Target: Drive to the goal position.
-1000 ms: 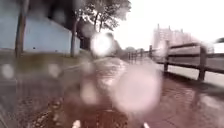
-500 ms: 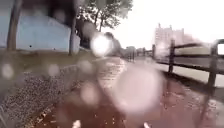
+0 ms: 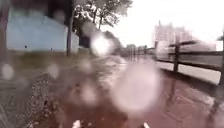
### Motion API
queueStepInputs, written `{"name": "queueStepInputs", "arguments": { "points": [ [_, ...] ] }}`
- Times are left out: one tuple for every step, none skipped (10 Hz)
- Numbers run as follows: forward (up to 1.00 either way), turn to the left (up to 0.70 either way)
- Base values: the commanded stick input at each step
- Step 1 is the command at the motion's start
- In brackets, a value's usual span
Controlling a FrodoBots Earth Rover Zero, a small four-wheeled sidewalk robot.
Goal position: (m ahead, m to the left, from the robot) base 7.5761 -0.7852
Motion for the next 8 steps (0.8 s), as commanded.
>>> {"name": "queueStepInputs", "arguments": {
  "points": [
    [0.70,0.00],
    [0.70,0.00],
    [0.70,0.00],
    [0.70,0.00],
    [0.70,0.00],
    [0.70,0.00],
    [0.70,0.00],
    [0.70,0.00]
  ]
}}
